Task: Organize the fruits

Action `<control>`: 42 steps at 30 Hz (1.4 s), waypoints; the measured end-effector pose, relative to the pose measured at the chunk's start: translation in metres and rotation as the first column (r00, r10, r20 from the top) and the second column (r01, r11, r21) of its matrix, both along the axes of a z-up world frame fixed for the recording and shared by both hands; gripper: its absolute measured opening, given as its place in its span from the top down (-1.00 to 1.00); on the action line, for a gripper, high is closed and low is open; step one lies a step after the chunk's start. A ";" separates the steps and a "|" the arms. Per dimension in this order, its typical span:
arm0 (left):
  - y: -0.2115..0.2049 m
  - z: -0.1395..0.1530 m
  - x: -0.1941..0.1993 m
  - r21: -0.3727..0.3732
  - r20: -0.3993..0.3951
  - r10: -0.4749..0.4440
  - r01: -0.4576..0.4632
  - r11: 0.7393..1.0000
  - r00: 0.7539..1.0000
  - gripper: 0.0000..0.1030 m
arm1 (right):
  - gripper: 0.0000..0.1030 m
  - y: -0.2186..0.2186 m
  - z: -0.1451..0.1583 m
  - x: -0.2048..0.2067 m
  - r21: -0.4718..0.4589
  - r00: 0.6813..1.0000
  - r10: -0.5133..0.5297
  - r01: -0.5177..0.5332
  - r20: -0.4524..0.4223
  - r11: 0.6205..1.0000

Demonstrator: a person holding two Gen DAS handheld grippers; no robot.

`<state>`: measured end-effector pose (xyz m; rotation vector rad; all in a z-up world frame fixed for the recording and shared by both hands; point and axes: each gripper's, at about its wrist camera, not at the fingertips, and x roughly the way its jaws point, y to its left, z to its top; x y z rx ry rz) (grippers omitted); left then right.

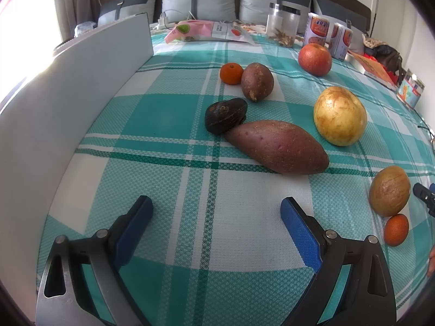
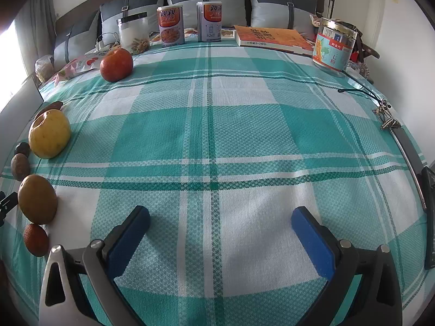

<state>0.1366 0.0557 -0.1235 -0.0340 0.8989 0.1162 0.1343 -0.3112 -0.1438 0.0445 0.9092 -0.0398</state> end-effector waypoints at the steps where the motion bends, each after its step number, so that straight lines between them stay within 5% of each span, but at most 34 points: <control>1: 0.000 0.000 0.000 0.000 0.000 0.000 0.000 1.000 1.000 -0.86 | -1.00 0.000 0.000 0.000 0.000 1.000 0.000 0.000 0.000 1.000; 11: -0.001 0.000 0.000 0.000 0.000 0.000 0.000 1.000 1.000 -0.87 | -1.00 0.003 0.001 0.034 0.001 0.996 -0.093 0.093 -0.010 0.996; 42: -0.002 -0.002 0.002 0.008 -0.005 -0.001 0.001 1.000 1.000 -0.92 | -1.00 0.002 0.001 0.033 0.011 0.995 -0.095 0.095 -0.009 0.995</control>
